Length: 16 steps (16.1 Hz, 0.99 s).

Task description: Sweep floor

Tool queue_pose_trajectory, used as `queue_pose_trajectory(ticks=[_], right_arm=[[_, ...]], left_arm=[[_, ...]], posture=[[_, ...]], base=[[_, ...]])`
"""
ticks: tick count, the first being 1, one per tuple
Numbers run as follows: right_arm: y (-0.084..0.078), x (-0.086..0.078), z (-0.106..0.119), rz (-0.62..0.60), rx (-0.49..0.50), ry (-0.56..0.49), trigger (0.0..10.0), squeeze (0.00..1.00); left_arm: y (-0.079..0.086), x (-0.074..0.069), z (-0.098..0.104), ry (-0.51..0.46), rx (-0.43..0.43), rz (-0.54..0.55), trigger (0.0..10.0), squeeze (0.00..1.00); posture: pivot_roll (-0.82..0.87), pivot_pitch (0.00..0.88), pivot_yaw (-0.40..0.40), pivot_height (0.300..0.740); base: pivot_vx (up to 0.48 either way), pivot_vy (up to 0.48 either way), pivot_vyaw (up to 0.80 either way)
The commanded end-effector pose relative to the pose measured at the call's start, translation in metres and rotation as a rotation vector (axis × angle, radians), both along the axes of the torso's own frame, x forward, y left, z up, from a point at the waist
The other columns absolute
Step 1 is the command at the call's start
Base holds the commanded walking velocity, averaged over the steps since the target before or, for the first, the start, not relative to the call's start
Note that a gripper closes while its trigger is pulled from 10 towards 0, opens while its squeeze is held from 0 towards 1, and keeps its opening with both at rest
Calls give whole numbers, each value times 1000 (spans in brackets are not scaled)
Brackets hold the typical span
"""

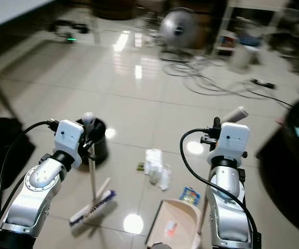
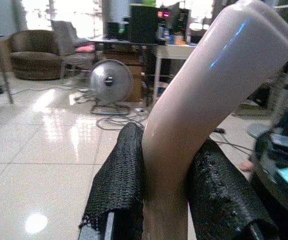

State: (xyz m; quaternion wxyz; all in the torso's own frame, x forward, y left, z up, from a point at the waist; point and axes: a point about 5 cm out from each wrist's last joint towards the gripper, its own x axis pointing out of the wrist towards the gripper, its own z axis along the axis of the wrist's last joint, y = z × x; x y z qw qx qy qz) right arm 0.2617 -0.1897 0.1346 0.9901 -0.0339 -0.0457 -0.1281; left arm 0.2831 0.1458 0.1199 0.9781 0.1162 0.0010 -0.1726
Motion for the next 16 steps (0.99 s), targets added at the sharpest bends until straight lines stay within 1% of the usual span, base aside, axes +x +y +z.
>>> queue_pose_trajectory(ticks=[1,3,6,10,11,14,16], right_arm=[[1,2,11,9,-6,-41,10000,0],[2,3,11,15,-10,-40,10000,0],[4,4,12,24,-11,-41,10000,0],[5,5,15,38,-13,-51,10000,0],[5,5,15,47,-11,-52,10000,0],[9,6,15,76,-10,-53,10000,0],[10,6,15,75,-6,-52,10000,0]], left_arm=[[3,2,10,-51,1,22,10000,0],[3,1,10,-49,-1,27,10000,0],[4,-2,8,-51,18,26,10000,0],[2,0,13,-71,0,26,10000,0],[0,0,14,-76,-4,26,10000,0],[-3,-1,17,-85,0,16,10000,0],[-5,-1,16,-82,8,8,10000,0]], posture=[[-4,0,-31,740],[-2,0,-35,740],[2,0,-41,740],[2,0,-45,740],[7,0,-54,740],[4,9,-53,740],[-1,15,-49,740]], base=[[0,0,-800],[0,0,-800],[0,0,-800],[0,0,-800],[0,-341,-800],[0,-402,0],[0,-409,0]])
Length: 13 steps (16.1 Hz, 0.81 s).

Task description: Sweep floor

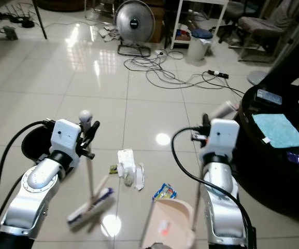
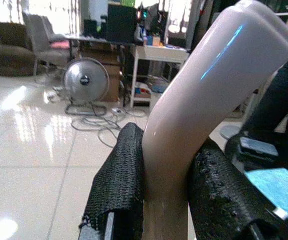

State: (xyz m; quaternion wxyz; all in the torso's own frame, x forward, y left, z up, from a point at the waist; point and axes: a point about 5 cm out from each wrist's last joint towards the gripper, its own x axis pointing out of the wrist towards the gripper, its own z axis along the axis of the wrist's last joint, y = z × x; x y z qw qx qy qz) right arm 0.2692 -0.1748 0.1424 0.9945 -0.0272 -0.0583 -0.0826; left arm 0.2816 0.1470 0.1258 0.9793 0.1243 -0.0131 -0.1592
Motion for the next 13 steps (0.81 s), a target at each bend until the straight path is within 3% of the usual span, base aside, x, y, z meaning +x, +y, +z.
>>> queue_pose_trajectory(ticks=[1,5,6,8,9,13], right_arm=[[-6,-2,7,-21,-8,-27,10000,0],[-9,-6,5,-41,2,-17,10000,0],[-10,-6,5,-46,4,-16,10000,0],[-10,-7,5,-51,9,-13,10000,0],[-11,-6,5,-52,9,-14,10000,0],[-11,-5,5,-58,19,-10,10000,0]], left_arm=[[-6,1,9,-47,0,-20,10000,0],[-8,1,9,-40,4,-33,10000,0],[-9,3,4,16,-14,-44,10000,0],[-8,4,2,34,-19,-33,10000,0],[-8,4,4,16,-32,-19,10000,0],[-8,6,10,-16,-14,-25,10000,0]], posture=[[-2,16,-47,740],[-11,25,-35,740],[-13,27,-34,740],[-16,29,-32,740],[-15,30,-31,740],[-14,29,-30,740]], base=[[0,-412,0],[0,-412,0],[0,0,0],[0,476,0],[0,480,0],[0,0,0]])
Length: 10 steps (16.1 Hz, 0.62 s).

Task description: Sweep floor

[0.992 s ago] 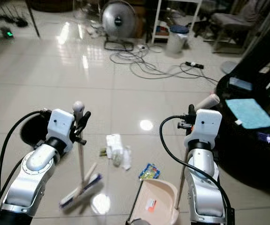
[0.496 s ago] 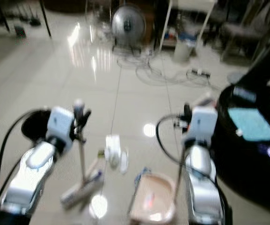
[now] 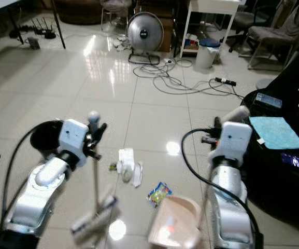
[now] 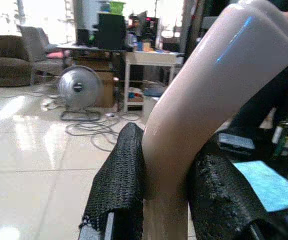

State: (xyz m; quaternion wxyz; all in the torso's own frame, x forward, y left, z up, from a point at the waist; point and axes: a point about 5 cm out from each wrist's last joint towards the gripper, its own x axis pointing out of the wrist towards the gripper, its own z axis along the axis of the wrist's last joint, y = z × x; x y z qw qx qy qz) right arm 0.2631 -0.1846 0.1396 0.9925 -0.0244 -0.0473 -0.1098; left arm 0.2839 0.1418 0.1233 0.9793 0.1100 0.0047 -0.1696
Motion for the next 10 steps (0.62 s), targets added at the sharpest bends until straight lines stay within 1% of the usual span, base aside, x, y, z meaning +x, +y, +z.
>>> queue_pose_trajectory(ticks=[1,3,8,9,10], right_arm=[[-1,1,7,-9,15,-25,10000,0],[-3,1,7,-16,15,-26,10000,0],[-3,0,7,-26,22,-30,10000,0],[-3,1,7,-24,23,-33,10000,0],[-3,1,7,-24,22,-34,10000,0]], left_arm=[[-4,4,14,-82,16,-9,10000,0],[-6,6,20,-129,6,-24,10000,0],[-8,8,25,-158,-9,-39,10000,0],[-8,9,25,-162,-9,-37,10000,0],[-8,9,25,-163,-8,-37,10000,0]], posture=[[-16,29,-28,740],[-17,30,-25,740],[-19,29,-22,740],[-19,29,-22,740],[-17,29,-21,740]], base=[[0,0,-800],[0,0,-800],[307,0,-800],[341,0,-506],[345,0,0]])
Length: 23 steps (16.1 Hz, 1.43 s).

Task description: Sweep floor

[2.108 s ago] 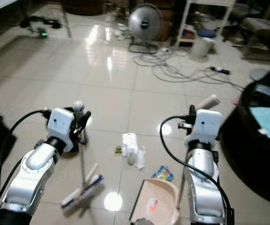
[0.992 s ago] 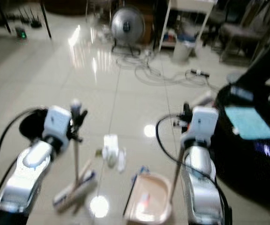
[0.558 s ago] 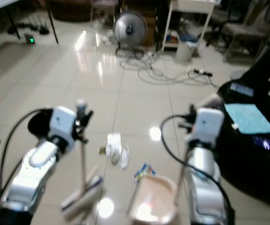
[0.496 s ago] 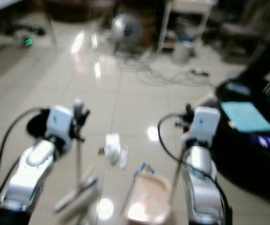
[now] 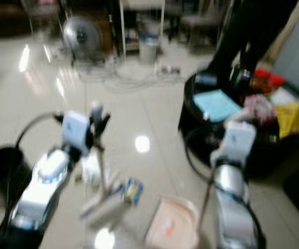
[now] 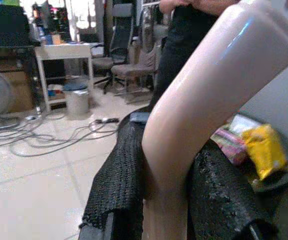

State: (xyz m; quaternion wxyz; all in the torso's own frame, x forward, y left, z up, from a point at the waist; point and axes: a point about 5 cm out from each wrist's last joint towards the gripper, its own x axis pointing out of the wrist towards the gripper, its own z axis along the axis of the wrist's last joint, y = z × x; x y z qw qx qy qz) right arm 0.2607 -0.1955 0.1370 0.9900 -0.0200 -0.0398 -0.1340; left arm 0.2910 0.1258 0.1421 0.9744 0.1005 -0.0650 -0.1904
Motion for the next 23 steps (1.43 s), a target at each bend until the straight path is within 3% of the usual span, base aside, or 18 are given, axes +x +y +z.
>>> queue_pose_trajectory(ticks=[1,8,12,16,19,21,23], right_arm=[[8,4,10,28,6,-48,10000,0],[13,4,13,72,10,-67,10000,0],[20,7,11,122,-63,-39,10000,0],[19,6,10,101,-14,-64,10000,0],[20,7,11,104,-31,-72,10000,0],[23,9,12,137,-94,-69,10000,0],[24,10,10,137,-77,-68,10000,0]], left_arm=[[9,3,8,-39,30,26,10000,0],[12,5,8,-49,47,57,10000,0],[14,6,7,-48,51,66,10000,0],[12,6,6,-43,52,57,10000,0],[11,8,6,-44,54,53,10000,0],[11,8,7,-46,56,52,10000,0],[10,8,7,-46,55,50,10000,0]], posture=[[-17,29,-21,740],[-17,31,-21,740],[-14,30,-22,740],[-13,21,-15,740],[-12,15,-12,740],[-8,12,-14,740],[-5,9,-15,740]], base=[[345,0,0],[347,0,0],[350,0,400],[353,0,400],[356,0,0],[358,0,0],[356,0,0]])
